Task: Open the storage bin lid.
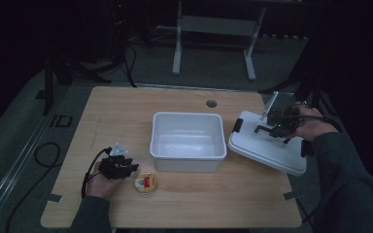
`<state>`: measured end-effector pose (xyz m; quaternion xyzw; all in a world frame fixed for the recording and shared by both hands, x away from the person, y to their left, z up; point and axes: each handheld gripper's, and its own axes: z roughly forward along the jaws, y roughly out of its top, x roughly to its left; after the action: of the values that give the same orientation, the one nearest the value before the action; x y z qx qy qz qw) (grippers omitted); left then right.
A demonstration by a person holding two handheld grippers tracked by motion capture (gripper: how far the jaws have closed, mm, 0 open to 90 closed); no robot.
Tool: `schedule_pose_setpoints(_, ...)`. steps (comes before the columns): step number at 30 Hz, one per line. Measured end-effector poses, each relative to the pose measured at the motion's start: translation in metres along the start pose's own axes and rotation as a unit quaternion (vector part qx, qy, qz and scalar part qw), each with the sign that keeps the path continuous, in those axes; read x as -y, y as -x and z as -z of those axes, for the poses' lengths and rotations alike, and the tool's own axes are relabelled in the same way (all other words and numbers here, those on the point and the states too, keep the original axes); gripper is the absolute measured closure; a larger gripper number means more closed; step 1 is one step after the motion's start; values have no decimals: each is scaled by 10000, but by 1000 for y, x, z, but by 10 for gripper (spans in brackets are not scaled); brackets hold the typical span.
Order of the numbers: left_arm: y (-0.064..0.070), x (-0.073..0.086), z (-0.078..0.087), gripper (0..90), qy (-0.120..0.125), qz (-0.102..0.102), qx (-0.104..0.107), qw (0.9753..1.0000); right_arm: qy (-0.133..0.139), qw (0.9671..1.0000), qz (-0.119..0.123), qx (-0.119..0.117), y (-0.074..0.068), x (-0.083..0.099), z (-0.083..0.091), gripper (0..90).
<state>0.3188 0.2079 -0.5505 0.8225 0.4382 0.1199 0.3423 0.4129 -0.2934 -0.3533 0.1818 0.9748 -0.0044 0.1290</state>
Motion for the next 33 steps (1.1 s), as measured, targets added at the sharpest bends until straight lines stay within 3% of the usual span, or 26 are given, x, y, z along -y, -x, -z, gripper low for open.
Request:
schedule_pose_setpoints(17, 0, 0, 0, 610, 2, 11, 6, 10000, -66, 10000, -49, -47, -4, 4, -26, 844)
schedule_pose_setpoints(33, 0, 0, 0, 609, 3, 6, 10, 10000, 49, 9997, -154, -163, -8, 6, -48, 843)
